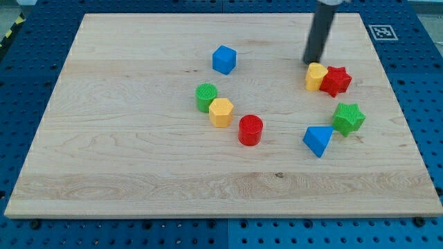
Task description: Push the yellow heart towards the center
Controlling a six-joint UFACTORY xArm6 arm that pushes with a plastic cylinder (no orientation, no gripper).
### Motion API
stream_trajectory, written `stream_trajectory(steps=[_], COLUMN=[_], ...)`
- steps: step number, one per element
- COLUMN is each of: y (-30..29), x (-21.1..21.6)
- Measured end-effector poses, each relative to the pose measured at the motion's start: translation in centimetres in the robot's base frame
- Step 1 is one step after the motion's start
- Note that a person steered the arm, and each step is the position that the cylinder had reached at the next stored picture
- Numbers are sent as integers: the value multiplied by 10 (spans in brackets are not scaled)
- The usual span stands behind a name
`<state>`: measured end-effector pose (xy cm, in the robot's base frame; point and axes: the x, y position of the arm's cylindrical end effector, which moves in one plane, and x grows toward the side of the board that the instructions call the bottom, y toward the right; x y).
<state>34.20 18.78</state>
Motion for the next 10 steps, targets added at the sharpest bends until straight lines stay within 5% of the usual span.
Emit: stream_trajectory(steps=[3, 10], y=[37, -53], x=[24, 29])
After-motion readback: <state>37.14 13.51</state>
